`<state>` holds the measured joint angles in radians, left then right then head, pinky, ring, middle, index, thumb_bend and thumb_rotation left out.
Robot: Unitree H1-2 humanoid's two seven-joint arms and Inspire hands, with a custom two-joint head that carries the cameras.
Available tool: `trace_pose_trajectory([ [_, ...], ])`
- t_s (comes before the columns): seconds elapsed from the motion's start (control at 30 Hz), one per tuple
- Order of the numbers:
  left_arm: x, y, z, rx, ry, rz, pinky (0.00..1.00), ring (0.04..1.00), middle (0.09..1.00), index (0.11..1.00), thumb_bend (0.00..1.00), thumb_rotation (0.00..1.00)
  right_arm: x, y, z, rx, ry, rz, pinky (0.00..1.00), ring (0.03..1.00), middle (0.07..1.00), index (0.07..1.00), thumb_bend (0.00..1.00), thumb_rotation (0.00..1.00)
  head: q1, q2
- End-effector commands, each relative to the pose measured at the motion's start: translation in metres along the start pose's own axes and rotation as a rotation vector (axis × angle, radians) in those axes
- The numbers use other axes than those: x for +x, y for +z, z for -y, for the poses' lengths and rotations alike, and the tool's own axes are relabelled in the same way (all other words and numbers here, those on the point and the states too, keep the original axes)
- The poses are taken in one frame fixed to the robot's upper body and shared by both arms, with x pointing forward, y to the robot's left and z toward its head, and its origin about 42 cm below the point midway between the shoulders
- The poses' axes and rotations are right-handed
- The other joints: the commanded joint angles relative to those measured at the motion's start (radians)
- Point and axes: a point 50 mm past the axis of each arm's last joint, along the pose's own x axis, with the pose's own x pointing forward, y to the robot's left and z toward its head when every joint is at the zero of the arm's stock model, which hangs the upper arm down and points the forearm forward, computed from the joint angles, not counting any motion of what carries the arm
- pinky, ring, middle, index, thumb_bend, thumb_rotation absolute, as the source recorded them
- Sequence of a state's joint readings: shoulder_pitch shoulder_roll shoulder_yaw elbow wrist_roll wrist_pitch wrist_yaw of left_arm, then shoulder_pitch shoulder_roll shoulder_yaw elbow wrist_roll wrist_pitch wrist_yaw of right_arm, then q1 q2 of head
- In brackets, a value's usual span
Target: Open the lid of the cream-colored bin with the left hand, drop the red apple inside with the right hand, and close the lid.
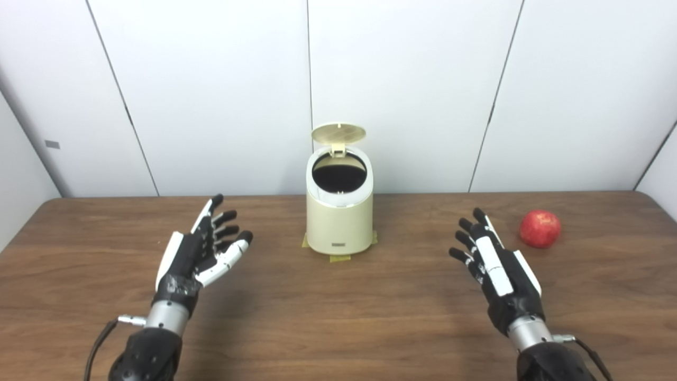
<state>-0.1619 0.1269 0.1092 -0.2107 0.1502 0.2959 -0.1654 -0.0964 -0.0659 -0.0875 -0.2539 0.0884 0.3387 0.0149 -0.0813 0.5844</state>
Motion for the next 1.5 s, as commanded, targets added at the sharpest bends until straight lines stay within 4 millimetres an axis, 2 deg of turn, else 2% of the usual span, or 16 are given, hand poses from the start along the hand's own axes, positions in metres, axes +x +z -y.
trace_pose_trajectory([
  [0.0,0.004,0.013,-0.007,0.021,0.016,0.067,0.85,0.908,0.942,1.000,0.41,0.62,0.007,0.019,0.006,-0.040,-0.010,0.116,0.84,0.927,0.949,1.000,0.70,0.76,-0.003,0.000],
  [0.03,0.002,0.011,-0.007,0.028,0.018,0.058,0.85,0.916,0.945,1.000,0.41,0.64,0.007,0.019,0.009,-0.046,-0.017,0.122,0.84,0.926,0.950,1.000,0.67,0.73,-0.009,0.001],
  [0.1,-0.001,0.006,-0.009,0.046,0.022,0.043,0.90,0.948,0.957,1.000,0.41,0.66,0.005,0.019,0.015,-0.077,-0.041,0.129,0.85,0.924,0.950,1.000,0.61,0.60,-0.021,0.003],
  [0.2,-0.004,0.001,-0.012,0.057,0.023,0.033,0.98,0.984,0.969,1.000,0.43,0.69,0.002,0.024,0.023,-0.174,-0.096,0.139,0.77,0.875,0.912,1.000,0.65,0.45,-0.053,0.005],
  [0.23,-0.004,0.001,-0.013,0.059,0.021,0.030,0.99,0.988,0.971,1.000,0.44,0.69,0.001,0.029,0.024,-0.227,-0.119,0.141,0.76,0.870,0.908,1.000,0.66,0.43,-0.065,0.007],
  [0.33,-0.005,0.001,-0.018,0.050,0.014,0.028,0.96,0.991,0.988,1.000,0.43,0.67,-0.004,0.041,0.026,-0.344,-0.171,0.155,0.75,0.831,0.873,0.987,0.71,0.34,-0.098,0.014],
  [0.53,-0.002,0.001,-0.032,0.028,0.024,0.036,0.89,0.953,0.967,1.000,0.43,0.52,-0.008,0.054,0.034,-0.449,-0.266,0.154,0.73,0.824,0.858,0.943,0.78,0.31,-0.219,0.013],
  [0.6,0.000,0.001,-0.035,0.048,0.027,0.037,0.90,0.950,0.961,1.000,0.42,0.51,-0.009,0.059,0.038,-0.517,-0.303,0.150,0.75,0.823,0.853,0.941,0.79,0.31,-0.242,0.009],
  [0.7,0.001,-0.001,-0.040,0.029,0.021,0.041,0.92,0.952,0.962,1.000,0.39,0.44,-0.010,0.065,0.042,-0.612,-0.346,0.143,0.73,0.827,0.852,0.940,0.80,0.32,-0.287,0.004],
  [0.83,0.001,-0.001,-0.045,-0.001,0.025,0.039,0.92,0.968,0.966,1.000,0.43,0.44,-0.011,0.074,0.051,-0.746,-0.367,0.150,0.72,0.847,0.877,0.948,0.79,0.30,-0.325,0.004],
  [0.93,0.000,0.004,-0.047,0.015,0.028,0.030,0.98,0.987,0.973,1.000,0.41,0.45,-0.010,0.083,0.056,-0.867,-0.374,0.160,0.74,0.863,0.898,0.960,0.81,0.19,-0.347,0.007],
  [1.0,-0.001,0.007,-0.046,-0.005,0.027,0.021,0.99,0.994,0.978,1.000,0.41,0.44,-0.007,0.090,0.060,-0.944,-0.376,0.150,0.76,0.897,0.925,0.960,0.83,0.16,-0.355,0.008],
  [1.1,-0.003,0.014,-0.046,0.004,0.028,0.020,1.00,1.000,0.979,1.000,0.38,0.38,0.002,0.099,0.071,-1.046,-0.380,0.110,0.75,0.905,0.926,0.947,0.85,0.14,-0.363,0.010],
  [1.23,-0.003,0.021,-0.046,0.041,0.031,0.036,0.91,0.943,0.953,1.000,0.33,0.34,0.017,0.109,0.086,-1.181,-0.372,0.055,0.77,0.932,0.931,0.887,0.86,0.16,-0.369,0.013],
  [1.47,-0.009,0.025,-0.046,0.028,0.038,0.036,0.94,0.953,0.953,1.000,0.30,0.29,0.048,0.114,0.107,-1.360,-0.357,-0.046,0.81,0.948,0.942,0.868,0.88,0.16,-0.359,0.014],
])
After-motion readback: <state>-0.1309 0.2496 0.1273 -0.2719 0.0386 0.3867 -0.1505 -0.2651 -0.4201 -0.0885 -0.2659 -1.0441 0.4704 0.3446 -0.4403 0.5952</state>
